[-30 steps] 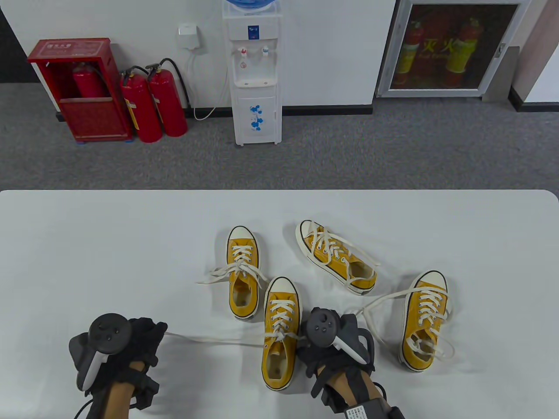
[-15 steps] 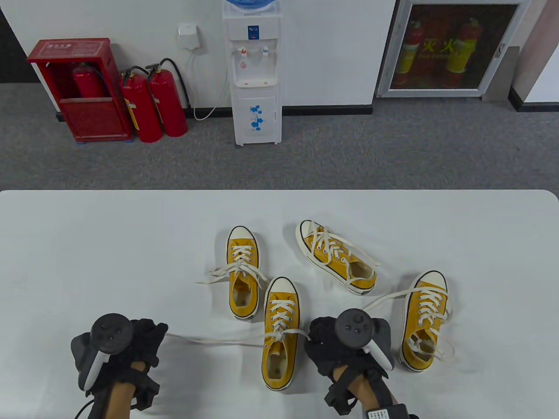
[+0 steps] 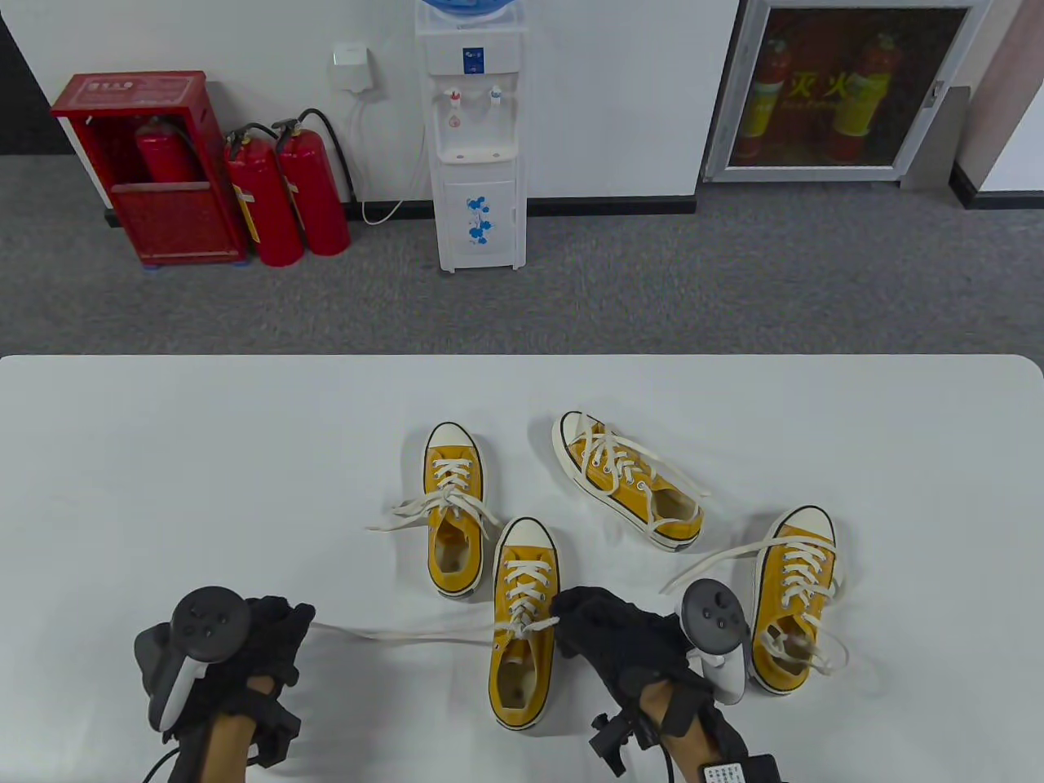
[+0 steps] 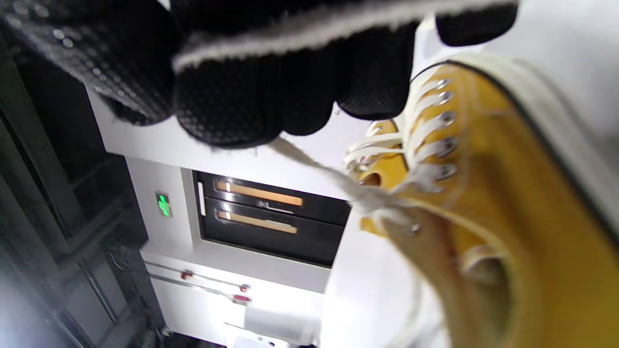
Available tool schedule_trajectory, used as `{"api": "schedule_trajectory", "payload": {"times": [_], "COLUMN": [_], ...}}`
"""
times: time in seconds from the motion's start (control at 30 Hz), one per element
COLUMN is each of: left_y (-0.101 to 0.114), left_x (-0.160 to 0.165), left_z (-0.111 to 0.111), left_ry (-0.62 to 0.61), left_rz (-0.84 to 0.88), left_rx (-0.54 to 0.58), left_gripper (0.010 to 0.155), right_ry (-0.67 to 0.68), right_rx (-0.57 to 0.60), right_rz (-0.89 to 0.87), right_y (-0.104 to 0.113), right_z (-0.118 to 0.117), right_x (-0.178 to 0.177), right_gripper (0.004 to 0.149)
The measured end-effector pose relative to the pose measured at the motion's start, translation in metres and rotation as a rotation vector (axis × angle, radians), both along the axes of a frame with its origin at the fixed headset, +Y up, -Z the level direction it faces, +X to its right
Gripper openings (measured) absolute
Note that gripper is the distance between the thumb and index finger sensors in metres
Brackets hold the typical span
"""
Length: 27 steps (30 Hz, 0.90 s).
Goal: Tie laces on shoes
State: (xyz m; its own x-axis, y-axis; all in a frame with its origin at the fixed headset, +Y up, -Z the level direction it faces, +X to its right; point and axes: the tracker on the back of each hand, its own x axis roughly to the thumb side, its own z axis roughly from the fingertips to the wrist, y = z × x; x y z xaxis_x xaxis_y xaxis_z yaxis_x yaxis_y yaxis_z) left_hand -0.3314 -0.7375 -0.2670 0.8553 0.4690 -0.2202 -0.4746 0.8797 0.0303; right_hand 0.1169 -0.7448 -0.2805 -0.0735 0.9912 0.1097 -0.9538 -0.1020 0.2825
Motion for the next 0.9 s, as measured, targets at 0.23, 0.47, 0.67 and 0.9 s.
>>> {"api": "schedule_trajectory", "payload": {"times": [0.23, 0.47, 0.67, 0.9], "left_y": [0.007, 0.013, 0.013, 0.012], "left_x": [0.001, 0.008, 0.011, 0.019], "left_z": [0.002, 0.004, 0.003, 0.002], "left_ry": [-0.020, -0.054, -0.076, -0.119], "left_rz": [0.008, 0.008, 0.038, 0.175], "left_rx": [0.030, 0.063, 0.071, 0.086], "left_gripper": [0.039, 0.039, 0.038, 0.038], "right_ry": [0.024, 0.204, 0.242, 0.133], "right_rx": [-0.056, -0.159, -0.150, -0.057], "right_rz": [-0.102, -0.225, -0.309, -0.148], "right_y": [0.001, 0.002, -0.006, -0.001], "right_z": [-0.010, -0.020, -0.021, -0.019], "right_x": [-0.014, -0.030, -0.045, -0.043], "right_gripper": [0.043, 0.047, 0.052, 0.057]}}
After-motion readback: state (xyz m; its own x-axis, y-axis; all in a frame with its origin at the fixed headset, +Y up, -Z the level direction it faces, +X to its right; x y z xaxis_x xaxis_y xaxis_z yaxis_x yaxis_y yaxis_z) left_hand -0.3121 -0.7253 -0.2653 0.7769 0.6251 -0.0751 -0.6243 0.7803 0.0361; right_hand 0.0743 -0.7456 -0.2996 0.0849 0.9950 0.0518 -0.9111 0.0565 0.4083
